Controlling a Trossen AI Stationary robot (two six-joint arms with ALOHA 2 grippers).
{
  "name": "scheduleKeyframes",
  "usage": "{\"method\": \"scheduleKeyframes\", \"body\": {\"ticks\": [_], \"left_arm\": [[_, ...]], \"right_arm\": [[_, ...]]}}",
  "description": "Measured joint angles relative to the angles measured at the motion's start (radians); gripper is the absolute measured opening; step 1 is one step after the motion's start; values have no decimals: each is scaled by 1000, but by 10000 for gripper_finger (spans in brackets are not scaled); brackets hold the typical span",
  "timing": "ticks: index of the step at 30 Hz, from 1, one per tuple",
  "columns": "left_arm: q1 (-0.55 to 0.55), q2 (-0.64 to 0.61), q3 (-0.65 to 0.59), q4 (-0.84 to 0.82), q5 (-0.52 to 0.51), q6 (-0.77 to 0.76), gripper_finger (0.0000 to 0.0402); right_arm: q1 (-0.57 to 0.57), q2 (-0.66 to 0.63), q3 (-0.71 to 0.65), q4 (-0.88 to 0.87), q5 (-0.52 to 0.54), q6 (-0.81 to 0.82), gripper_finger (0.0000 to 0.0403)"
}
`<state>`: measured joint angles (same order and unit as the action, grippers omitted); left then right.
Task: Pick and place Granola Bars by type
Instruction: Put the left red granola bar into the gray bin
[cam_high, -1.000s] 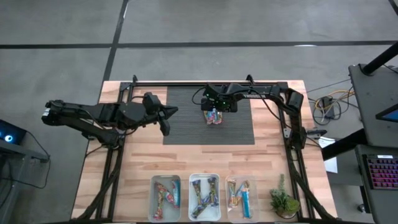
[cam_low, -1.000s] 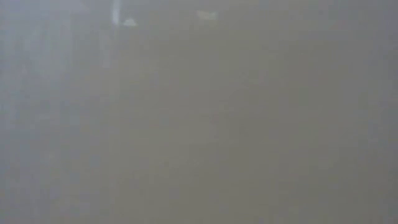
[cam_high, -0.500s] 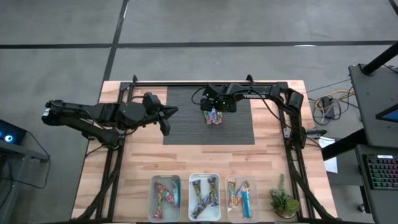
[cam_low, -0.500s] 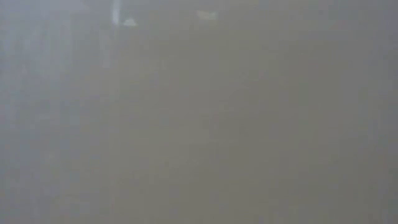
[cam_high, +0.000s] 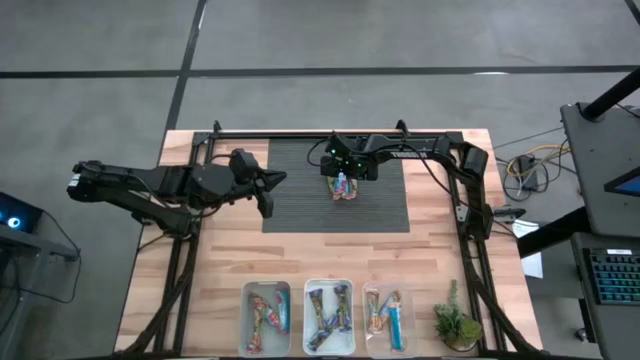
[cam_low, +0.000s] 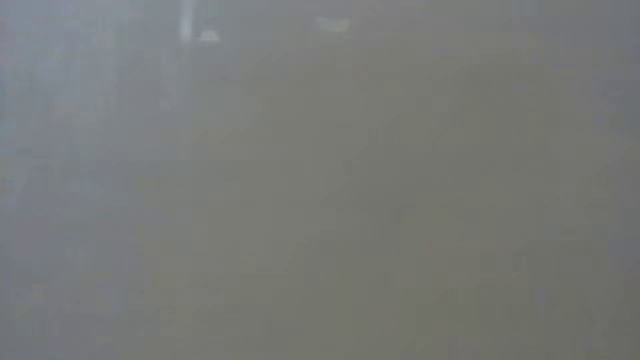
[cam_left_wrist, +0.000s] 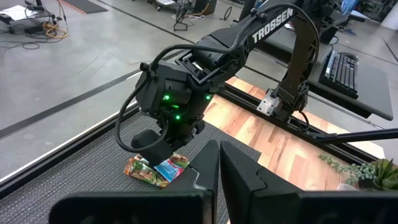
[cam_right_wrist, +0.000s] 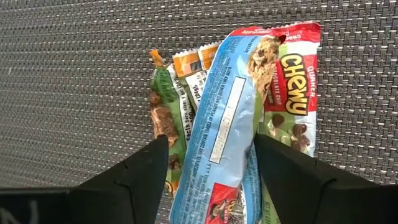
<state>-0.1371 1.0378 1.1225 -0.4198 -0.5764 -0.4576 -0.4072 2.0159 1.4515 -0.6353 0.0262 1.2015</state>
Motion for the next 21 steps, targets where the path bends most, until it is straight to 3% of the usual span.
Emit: {"method": "scheduleKeyframes", "body": {"ticks": [21], "left_arm": [[0, 0, 0, 0, 0, 0, 0]], "right_arm": [[-1, 0, -58, 78, 0, 23, 231]]}}
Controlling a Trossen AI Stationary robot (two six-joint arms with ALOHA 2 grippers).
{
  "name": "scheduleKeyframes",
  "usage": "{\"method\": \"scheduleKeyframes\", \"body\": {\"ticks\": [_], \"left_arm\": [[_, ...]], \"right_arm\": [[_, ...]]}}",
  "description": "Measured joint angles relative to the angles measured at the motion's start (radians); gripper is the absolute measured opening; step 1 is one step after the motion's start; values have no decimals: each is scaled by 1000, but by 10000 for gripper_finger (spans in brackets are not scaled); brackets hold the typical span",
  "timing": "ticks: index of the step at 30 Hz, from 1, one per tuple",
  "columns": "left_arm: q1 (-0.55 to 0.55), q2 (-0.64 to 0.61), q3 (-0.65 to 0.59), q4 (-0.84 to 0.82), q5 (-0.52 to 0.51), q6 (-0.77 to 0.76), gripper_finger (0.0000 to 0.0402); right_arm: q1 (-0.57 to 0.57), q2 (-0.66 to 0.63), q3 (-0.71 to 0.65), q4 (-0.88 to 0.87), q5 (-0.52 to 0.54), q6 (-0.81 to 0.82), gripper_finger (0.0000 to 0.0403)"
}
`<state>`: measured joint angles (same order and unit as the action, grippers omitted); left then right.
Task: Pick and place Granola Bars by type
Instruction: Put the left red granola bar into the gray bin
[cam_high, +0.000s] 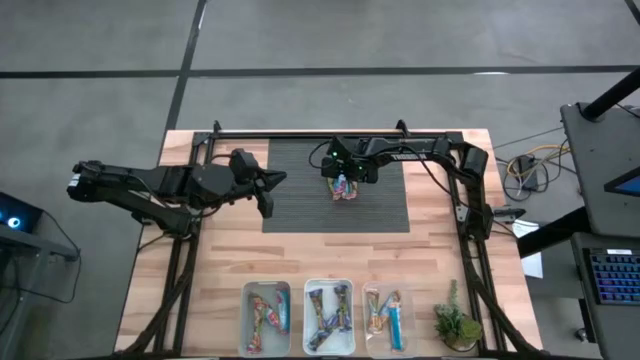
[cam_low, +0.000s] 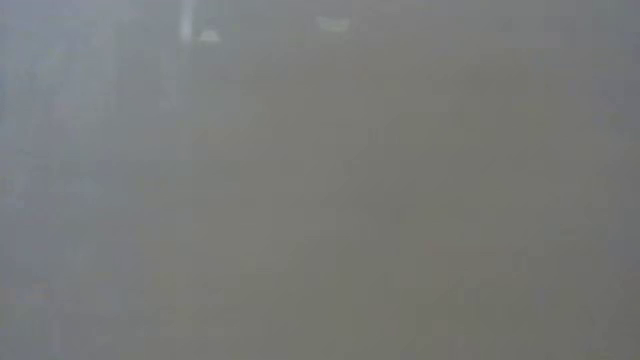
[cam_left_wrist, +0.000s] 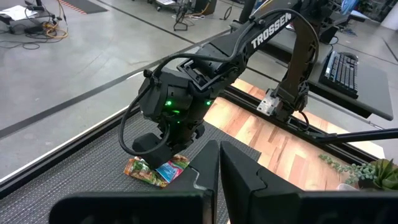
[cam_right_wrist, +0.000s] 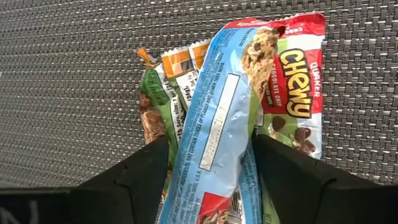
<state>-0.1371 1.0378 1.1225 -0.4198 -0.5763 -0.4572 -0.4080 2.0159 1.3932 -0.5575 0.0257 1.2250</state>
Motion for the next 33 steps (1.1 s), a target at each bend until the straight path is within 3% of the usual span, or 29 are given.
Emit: {"method": "scheduleKeyframes", "body": {"ticks": [10, 33], "left_arm": [[0, 0, 0, 0, 0, 0, 0], [0, 0, 0, 0, 0, 0, 0]], "right_arm": [[0, 0, -4, 14, -5, -1, 217], [-1, 0, -4, 15, -18, -5, 101]]}}
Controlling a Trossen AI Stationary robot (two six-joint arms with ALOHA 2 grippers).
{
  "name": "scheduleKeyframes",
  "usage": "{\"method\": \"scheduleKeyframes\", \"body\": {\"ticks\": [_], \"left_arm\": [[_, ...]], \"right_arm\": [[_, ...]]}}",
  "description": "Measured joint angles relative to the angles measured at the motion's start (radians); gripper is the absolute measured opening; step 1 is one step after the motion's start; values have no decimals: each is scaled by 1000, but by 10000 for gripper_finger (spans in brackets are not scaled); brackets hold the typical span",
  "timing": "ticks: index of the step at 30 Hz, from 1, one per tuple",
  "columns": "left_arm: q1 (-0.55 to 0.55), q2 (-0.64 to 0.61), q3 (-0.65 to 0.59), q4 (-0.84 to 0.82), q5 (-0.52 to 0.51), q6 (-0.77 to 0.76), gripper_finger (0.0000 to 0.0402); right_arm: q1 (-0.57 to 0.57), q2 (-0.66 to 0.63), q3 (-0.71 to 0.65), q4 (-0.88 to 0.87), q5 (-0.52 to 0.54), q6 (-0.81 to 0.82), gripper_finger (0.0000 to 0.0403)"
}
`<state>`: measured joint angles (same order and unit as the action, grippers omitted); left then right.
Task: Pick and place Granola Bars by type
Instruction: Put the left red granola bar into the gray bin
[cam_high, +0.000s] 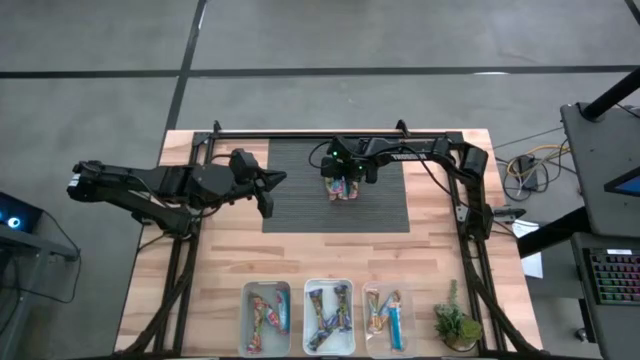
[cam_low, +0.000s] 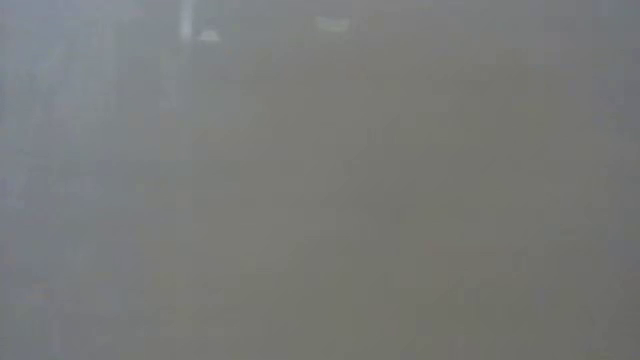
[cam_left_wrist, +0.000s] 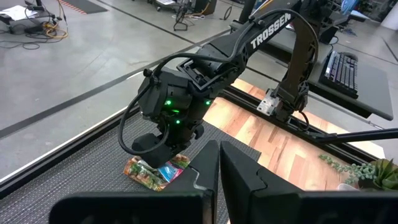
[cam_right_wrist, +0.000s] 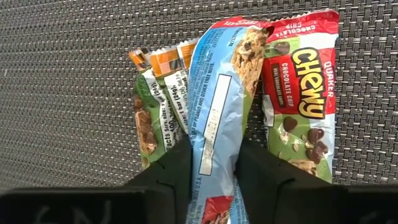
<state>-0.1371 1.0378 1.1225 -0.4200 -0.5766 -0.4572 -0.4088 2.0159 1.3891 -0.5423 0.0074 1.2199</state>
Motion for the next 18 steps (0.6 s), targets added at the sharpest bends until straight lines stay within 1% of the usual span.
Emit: {"method": "scheduleKeyframes", "body": {"ticks": [8, 14, 18], "left_arm": [[0, 0, 0, 0, 0, 0, 0], [0, 0, 0, 0, 0, 0, 0], [0, 0, 0, 0, 0, 0, 0]], "right_arm": [[0, 0, 0, 1, 0, 0, 71], [0, -3, 2, 0, -12, 0, 70], [-2, -28, 2, 0, -16, -12, 66]]}}
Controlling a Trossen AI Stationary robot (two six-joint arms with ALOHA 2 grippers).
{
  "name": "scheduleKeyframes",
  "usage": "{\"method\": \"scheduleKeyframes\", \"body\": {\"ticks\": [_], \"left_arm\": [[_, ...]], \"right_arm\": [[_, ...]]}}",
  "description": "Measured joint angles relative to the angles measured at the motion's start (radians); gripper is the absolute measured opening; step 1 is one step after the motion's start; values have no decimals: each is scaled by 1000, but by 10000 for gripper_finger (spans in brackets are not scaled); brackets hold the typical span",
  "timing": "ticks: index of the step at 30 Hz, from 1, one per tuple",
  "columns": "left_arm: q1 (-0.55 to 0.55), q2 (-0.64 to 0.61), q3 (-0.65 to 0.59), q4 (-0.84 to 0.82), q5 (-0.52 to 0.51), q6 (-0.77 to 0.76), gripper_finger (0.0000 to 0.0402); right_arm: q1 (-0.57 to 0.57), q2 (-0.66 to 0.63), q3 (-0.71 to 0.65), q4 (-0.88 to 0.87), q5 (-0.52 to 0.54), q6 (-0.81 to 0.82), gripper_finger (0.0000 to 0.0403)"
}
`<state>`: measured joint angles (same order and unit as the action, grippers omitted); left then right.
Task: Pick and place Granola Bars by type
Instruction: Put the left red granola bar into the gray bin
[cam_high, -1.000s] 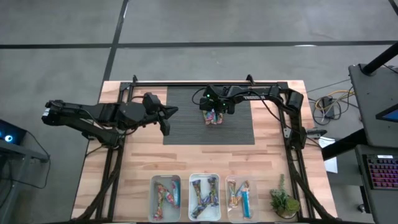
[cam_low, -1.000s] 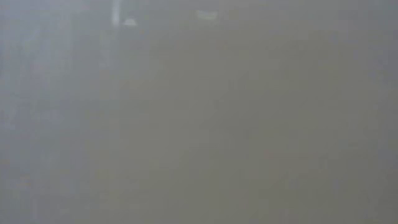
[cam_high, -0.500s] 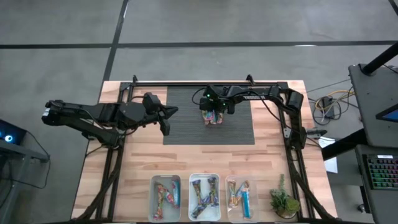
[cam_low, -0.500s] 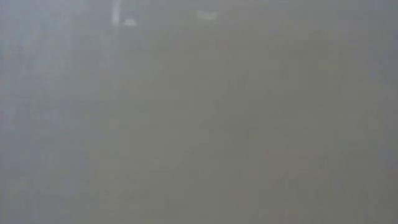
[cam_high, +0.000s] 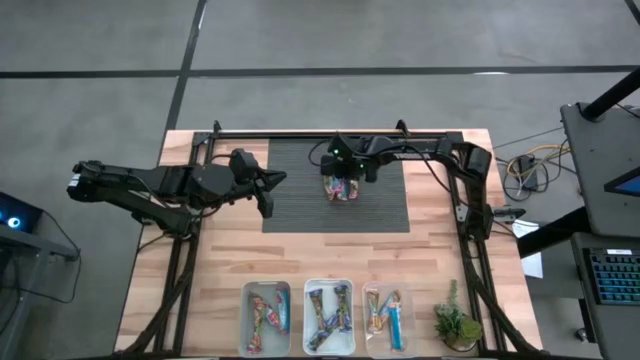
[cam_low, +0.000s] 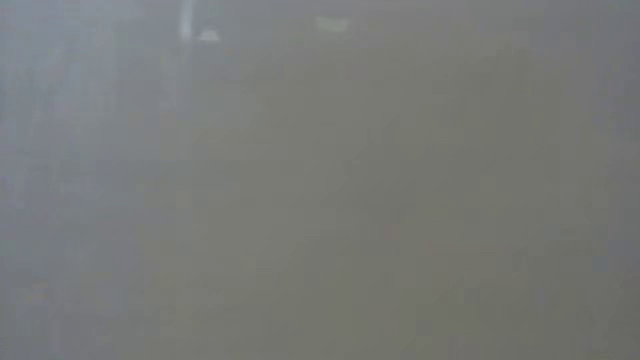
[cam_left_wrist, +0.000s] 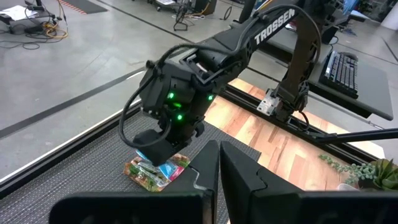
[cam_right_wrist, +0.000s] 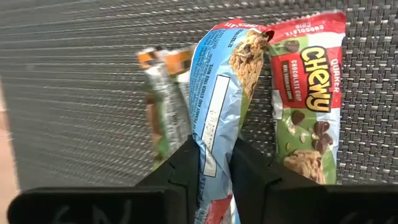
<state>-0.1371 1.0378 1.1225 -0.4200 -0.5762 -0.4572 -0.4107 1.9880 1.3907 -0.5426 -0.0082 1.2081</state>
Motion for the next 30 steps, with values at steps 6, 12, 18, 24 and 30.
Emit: {"method": "scheduleKeyframes", "body": {"ticks": [6, 12, 18, 24, 30], "left_arm": [[0, 0, 0, 0, 0, 0, 0], [0, 0, 0, 0, 0, 0, 0], [0, 0, 0, 0, 0, 0, 0], [0, 0, 0, -1, 0, 0, 0], [0, 0, -14, -1, 0, 1, 0]], "right_arm": [[-3, -59, 0, 0, 2, -12, 62], [14, -127, 0, -5, -48, -76, 61], [71, -193, 2, -29, -87, -94, 61], [150, -269, 1, -64, -95, -93, 61], [240, -358, 0, -126, -98, -79, 61]]}}
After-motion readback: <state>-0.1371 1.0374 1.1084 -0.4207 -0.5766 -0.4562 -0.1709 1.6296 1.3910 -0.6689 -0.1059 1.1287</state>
